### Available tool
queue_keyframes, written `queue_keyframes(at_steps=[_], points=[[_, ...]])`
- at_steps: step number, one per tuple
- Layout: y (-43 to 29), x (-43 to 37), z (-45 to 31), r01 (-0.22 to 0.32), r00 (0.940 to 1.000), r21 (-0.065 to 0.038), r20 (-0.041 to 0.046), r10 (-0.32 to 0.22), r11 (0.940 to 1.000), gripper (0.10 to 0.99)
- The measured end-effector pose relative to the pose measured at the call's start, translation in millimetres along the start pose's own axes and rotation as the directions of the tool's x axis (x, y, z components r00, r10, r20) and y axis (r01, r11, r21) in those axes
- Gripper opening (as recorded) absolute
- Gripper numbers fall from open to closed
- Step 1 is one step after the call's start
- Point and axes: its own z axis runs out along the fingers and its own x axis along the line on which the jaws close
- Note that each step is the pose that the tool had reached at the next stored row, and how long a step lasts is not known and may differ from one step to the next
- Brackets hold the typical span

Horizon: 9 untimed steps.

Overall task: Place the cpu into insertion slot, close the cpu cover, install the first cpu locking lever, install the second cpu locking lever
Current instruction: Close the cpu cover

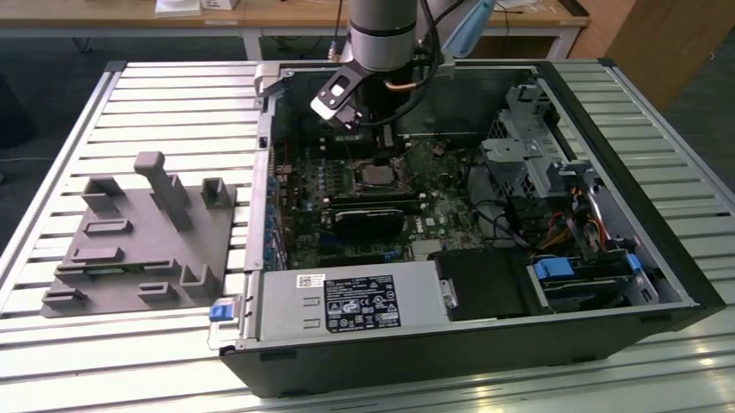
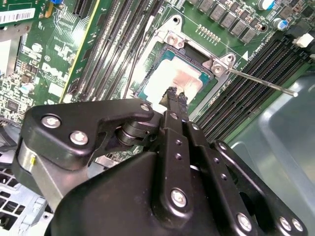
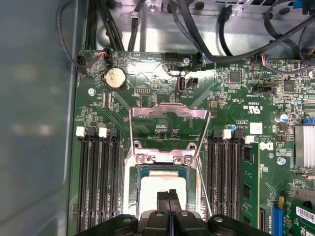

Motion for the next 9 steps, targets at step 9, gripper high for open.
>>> queue_keyframes(at_steps=[9], points=[[0.4, -0.2, -5.4, 0.000, 1.0000, 0.000, 0.0000, 0.000, 1.0000, 0.106]])
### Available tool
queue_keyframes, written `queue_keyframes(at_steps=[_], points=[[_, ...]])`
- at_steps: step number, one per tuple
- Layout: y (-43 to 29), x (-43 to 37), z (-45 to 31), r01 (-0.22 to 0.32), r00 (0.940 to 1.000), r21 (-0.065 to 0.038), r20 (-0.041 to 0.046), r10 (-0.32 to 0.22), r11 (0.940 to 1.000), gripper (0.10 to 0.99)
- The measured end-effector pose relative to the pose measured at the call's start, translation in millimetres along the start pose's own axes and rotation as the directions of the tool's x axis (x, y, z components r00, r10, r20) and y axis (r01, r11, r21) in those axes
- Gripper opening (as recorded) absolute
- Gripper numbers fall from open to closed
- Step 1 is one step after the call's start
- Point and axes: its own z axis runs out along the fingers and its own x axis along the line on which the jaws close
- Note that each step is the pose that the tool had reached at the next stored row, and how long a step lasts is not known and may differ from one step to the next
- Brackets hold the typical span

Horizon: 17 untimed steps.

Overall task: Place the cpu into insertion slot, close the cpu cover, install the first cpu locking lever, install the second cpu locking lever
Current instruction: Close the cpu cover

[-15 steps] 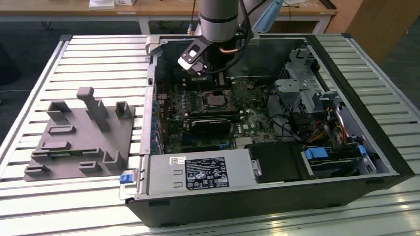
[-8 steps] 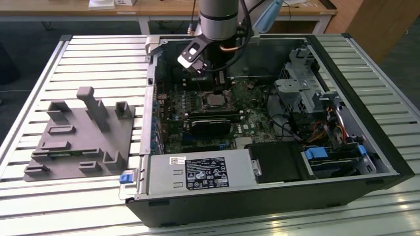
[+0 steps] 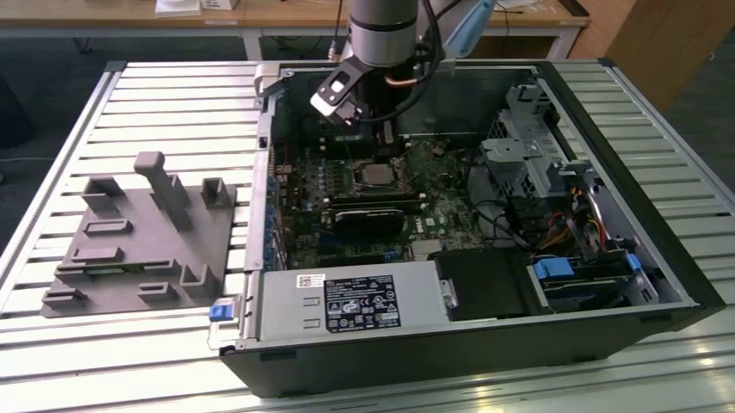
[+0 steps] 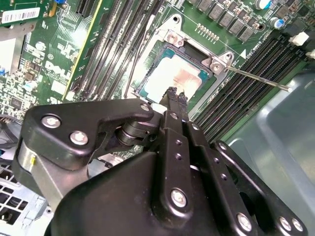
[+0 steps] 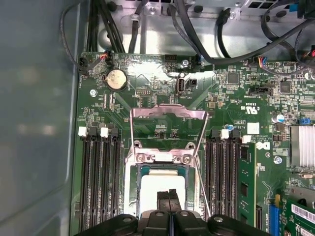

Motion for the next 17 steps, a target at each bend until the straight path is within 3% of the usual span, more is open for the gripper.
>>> queue_keyframes(at_steps=[7, 15, 16, 17], points=[[0.6, -0.2, -8.4, 0.000, 1.0000, 0.000, 0.0000, 0.000, 1.0000, 0.106], [2.2, -0.9, -31.9, 0.000, 1.0000, 0.000, 0.0002, 0.000, 1.0000, 0.106], [2.3, -1.0, -32.6, 0.000, 1.0000, 0.000, -0.0038, 0.000, 1.0000, 0.106], [2.3, -1.6, -32.7, -0.001, 0.9998, 0.000, -0.0183, 0.001, 1.0000, 0.106]])
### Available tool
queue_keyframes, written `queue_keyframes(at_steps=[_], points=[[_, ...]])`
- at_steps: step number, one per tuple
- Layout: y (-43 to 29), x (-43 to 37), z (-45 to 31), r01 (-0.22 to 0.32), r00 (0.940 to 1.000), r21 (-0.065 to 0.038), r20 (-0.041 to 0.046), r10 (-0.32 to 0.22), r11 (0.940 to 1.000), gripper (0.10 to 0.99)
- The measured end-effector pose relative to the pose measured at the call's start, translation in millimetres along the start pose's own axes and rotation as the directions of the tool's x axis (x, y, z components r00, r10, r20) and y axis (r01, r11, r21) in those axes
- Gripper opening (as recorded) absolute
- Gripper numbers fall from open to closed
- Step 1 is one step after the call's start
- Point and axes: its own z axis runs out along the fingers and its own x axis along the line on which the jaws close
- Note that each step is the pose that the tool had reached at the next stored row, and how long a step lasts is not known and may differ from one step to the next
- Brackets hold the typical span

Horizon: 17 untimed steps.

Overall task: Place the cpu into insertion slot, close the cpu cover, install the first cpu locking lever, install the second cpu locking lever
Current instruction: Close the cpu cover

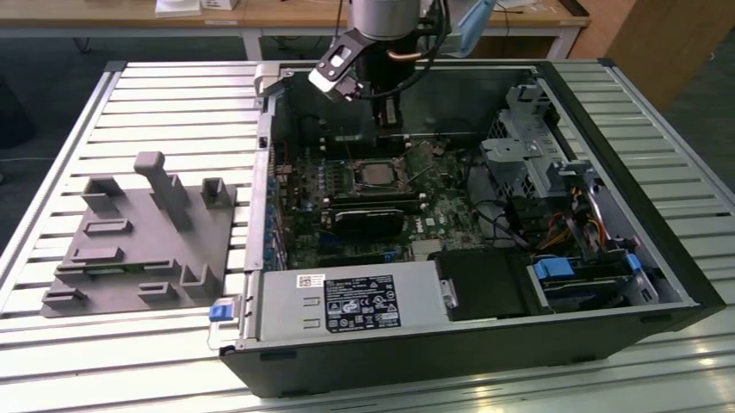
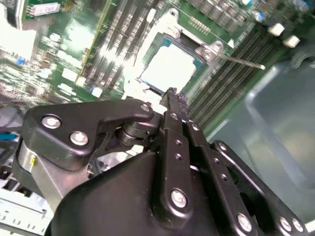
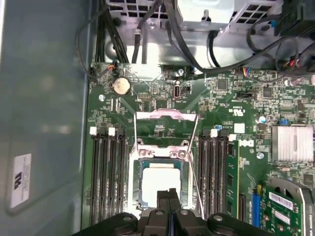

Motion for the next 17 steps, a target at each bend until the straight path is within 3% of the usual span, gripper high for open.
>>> queue_keyframes(at_steps=[2, 3, 10, 15, 17], points=[[-0.1, -1.8, 0.0, -0.003, 0.9994, 0.000, -0.0355, 0.003, 1.0000, 0.106], [-0.1, -3.0, 0.0, -0.003, 0.9989, 0.000, -0.0468, 0.003, 1.0000, 0.106], [1.6, -11.0, 0.2, -0.004, 0.9988, 0.001, -0.0484, 0.004, 1.0000, 0.106], [18.5, -11.2, 1.3, -0.004, 0.9988, 0.012, -0.0489, 0.004, 0.9999, 0.106], [22.0, -11.3, 0.9, -0.003, 0.9988, 0.016, -0.0486, 0.004, 0.9999, 0.106]])
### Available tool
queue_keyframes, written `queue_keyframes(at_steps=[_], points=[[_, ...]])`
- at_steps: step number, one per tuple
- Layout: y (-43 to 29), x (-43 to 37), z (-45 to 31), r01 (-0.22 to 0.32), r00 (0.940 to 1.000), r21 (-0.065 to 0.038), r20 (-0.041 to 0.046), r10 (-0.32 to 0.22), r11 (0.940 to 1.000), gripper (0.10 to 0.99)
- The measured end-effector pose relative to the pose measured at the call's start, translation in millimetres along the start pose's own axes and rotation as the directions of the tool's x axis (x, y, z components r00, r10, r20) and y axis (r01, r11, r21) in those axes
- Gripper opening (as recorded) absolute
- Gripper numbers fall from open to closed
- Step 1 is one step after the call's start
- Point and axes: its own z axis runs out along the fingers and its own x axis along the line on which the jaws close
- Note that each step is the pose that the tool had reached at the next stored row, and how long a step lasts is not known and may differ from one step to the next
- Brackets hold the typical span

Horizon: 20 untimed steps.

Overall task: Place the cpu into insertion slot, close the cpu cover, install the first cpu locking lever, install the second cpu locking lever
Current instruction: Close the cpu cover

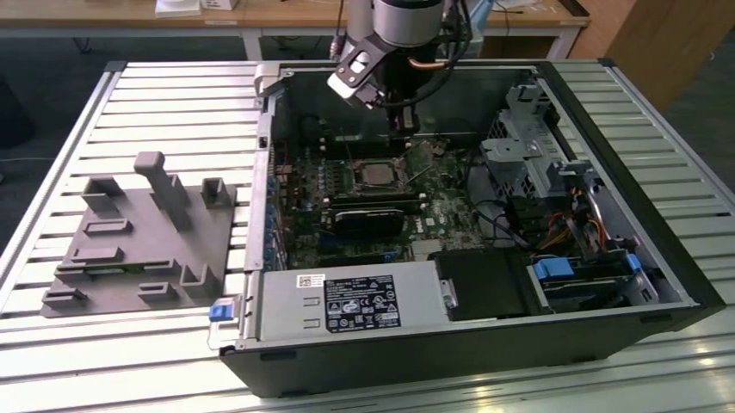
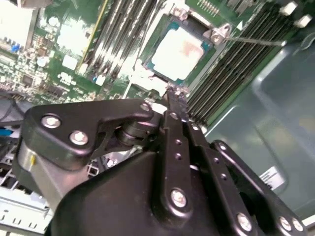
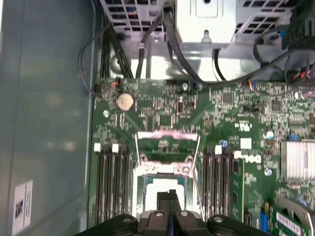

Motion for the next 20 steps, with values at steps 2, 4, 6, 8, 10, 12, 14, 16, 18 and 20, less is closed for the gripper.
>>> queue_keyframes(at_steps=[2, 4, 6, 8, 10, 12, 14, 16, 18, 20], points=[[0.9, 0.2, -3.8, 0.000, 1.0000, 0.001, -0.0002, 0.000, 1.0000, 0.106], [1.7, 0.3, -6.3, 0.000, 1.0000, 0.001, -0.0004, 0.000, 1.0000, 0.106], [3.8, 0.3, -6.2, 0.000, 1.0000, 0.001, -0.0005, 0.000, 1.0000, 0.106], [8.8, 0.3, -5.9, 0.000, 1.0000, 0.001, -0.0004, 0.000, 1.0000, 0.106], [13.7, 0.2, -5.5, 0.000, 1.0000, 0.001, -0.0004, 0.000, 1.0000, 0.106], [17.3, 0.1, -5.2, 0.000, 1.0000, 0.001, -0.0003, 0.000, 1.0000, 0.106], [18.1, -1.2, -4.9, 0.000, 1.0000, 0.001, -0.0001, 0.000, 1.0000, 0.106], [18.1, -4.3, -4.6, 0.000, 1.0000, 0.001, -0.0004, 0.000, 1.0000, 0.106], [18.0, -7.6, -4.6, 0.000, 1.0000, 0.001, -0.0003, 0.000, 1.0000, 0.106], [18.0, -9.8, -4.4, 0.000, 1.0000, 0.001, -0.0003, 0.000, 1.0000, 0.106]])
